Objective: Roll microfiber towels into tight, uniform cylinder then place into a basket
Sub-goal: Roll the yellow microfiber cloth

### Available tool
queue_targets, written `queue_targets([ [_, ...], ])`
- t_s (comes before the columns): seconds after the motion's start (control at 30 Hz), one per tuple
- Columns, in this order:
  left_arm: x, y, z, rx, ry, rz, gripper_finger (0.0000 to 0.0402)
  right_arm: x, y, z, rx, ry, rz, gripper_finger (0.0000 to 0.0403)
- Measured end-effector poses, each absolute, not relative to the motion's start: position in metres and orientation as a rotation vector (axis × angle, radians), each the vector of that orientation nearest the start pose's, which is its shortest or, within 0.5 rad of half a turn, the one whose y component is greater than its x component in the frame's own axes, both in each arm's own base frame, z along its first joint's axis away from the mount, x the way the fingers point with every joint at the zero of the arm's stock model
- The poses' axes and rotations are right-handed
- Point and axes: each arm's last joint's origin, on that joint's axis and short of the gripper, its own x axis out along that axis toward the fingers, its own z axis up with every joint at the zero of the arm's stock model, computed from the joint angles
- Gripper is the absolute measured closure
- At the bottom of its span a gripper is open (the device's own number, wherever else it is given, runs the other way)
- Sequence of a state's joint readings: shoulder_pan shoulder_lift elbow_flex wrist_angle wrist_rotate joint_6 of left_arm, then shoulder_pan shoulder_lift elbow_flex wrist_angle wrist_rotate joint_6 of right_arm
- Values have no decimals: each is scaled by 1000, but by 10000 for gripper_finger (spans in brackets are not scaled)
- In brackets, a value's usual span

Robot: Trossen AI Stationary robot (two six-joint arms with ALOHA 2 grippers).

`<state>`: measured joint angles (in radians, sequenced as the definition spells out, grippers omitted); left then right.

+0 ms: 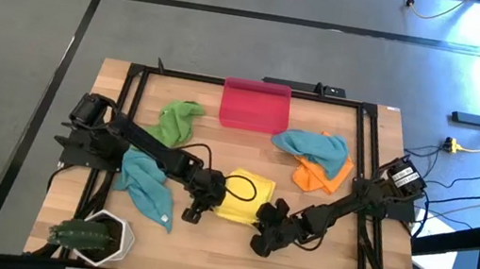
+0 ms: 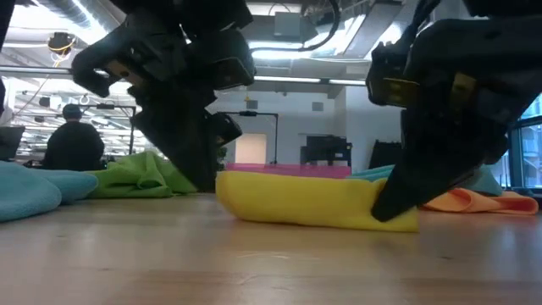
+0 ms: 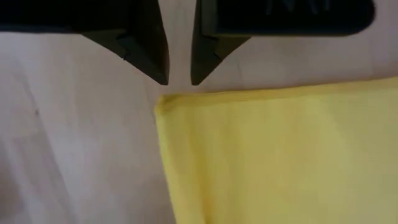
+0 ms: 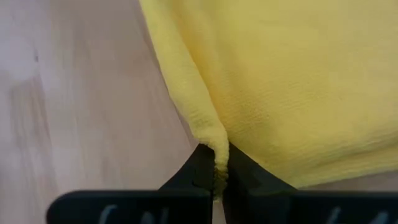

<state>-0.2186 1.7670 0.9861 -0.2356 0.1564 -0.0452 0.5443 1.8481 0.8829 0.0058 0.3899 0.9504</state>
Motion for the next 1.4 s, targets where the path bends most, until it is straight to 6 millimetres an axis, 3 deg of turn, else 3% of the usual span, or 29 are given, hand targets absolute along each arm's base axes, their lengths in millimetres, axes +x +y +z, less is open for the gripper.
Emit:
queue_targets([
  [0.27,335,-82,161,19,1018,-294,306,289,166,109,540,805,-257,396],
  [0.53,337,-101,172,71,979,-352,306,266,156,94,787,546,-97,396],
  [0.8,339,-118,183,133,929,-356,307,250,144,87,952,458,-166,396],
  [1.13,333,-115,185,191,968,-286,307,249,144,86,956,480,-170,396],
  [1.27,323,-109,200,236,978,-193,307,249,144,85,956,496,-159,396],
  [1.4,320,-110,219,242,884,-158,307,250,144,85,959,501,-160,396],
])
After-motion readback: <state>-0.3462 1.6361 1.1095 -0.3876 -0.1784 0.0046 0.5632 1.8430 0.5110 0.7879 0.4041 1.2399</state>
